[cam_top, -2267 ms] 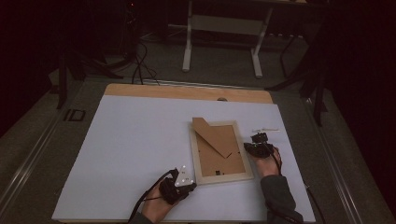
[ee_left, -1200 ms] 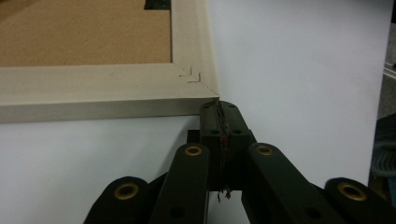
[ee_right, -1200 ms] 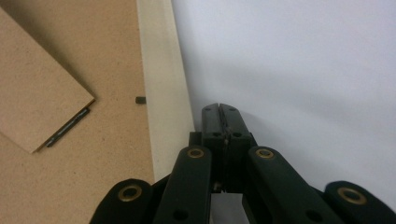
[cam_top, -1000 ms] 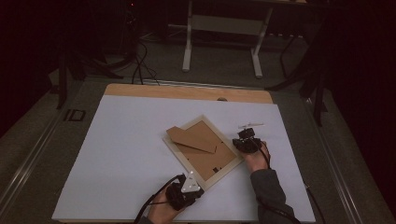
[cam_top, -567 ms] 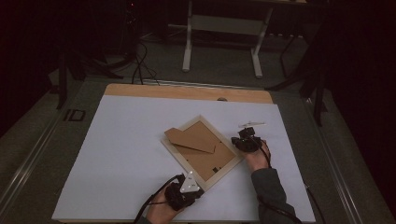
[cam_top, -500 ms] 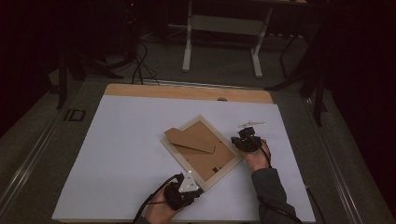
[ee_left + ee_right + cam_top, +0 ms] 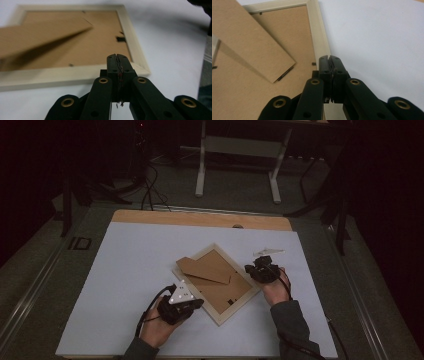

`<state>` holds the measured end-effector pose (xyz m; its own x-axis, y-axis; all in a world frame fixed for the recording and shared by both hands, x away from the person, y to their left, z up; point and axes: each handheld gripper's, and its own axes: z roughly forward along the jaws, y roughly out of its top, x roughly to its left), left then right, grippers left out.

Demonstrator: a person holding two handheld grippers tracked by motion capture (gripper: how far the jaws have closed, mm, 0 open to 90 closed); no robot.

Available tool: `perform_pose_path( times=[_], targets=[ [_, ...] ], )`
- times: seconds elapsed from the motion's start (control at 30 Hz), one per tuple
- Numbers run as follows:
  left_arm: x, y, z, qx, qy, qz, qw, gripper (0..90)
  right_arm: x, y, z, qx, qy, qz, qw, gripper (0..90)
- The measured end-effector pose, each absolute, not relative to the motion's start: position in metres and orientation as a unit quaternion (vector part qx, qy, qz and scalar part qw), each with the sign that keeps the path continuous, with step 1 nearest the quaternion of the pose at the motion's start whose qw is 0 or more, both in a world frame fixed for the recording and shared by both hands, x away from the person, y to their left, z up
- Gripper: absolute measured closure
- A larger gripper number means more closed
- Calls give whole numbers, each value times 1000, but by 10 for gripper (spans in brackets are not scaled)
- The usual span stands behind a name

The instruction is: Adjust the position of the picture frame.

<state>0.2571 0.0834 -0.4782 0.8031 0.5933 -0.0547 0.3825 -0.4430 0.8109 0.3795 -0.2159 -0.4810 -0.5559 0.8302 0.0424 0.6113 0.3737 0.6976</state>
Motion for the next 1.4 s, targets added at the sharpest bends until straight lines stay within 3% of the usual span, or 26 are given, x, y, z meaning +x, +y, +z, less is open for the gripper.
perform_pose_path(
  times=[0.73, 0.93, 1.4],
  targets=[
    [324, 153, -456, 778, 393, 176, 459, 900, 338, -233, -466, 414, 821, 353, 175, 897],
    [343, 166, -460, 764, 415, 167, 466, 900, 325, -235, -468, 409, 821, 357, 174, 898],
    [371, 171, -479, 775, 427, 168, 435, 899, 309, -250, -489, 427, 816, 352, 167, 897]
  ],
)
